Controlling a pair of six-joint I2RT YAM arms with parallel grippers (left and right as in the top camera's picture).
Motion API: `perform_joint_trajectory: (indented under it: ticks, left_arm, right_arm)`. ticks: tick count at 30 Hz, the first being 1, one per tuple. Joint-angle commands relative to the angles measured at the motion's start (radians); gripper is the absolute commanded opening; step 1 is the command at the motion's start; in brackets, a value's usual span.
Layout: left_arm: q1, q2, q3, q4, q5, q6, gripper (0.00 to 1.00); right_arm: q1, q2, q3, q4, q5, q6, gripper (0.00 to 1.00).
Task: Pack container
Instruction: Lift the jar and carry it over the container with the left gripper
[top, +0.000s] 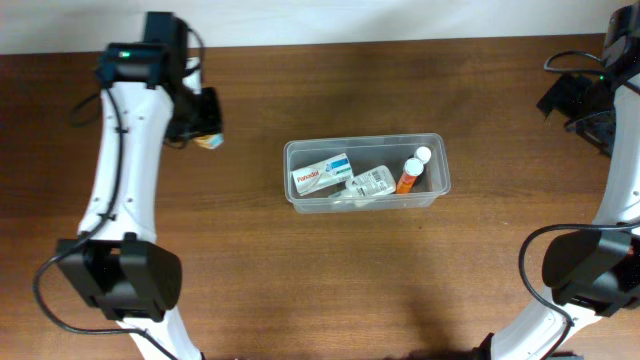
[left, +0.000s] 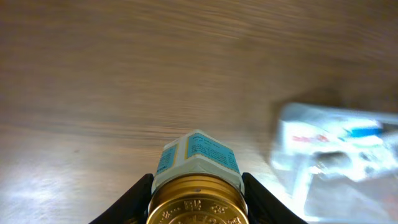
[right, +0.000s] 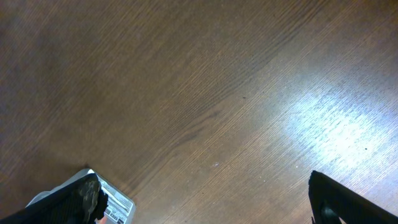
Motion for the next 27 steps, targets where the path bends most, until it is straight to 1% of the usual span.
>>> perform_joint_trajectory:
  ticks: [1, 12, 18, 23, 27]
  left_arm:
    - [-0.074, 0.002, 0.040, -0.004, 0.044, 0.008, 0.43]
    - [-0.328, 0.005, 0.067, 0.004, 0.043, 0.008, 0.43]
    - [-0.417, 0.026, 0.066, 0.010, 0.043, -0.008, 0.43]
    - [-0.477, 0.087, 0.064, 0.011, 0.043, -0.008, 0.43]
    - [-0.499, 0.147, 0.064, 0.018, 0.043, -0.008, 0.43]
  right_arm:
    - [-0.002, -0.016, 0.010, 0.002, 0.012, 0.005, 0.98]
    - [-0.002, -0.016, 0.010, 0.002, 0.012, 0.005, 0.98]
    - [-0.002, -0.016, 0.010, 0.002, 0.012, 0.005, 0.98]
    - [-0.002, -0.017, 0.010, 0.002, 0.012, 0.005, 0.98]
    - [-0.002, -0.016, 0.010, 0.002, 0.012, 0.004, 0.98]
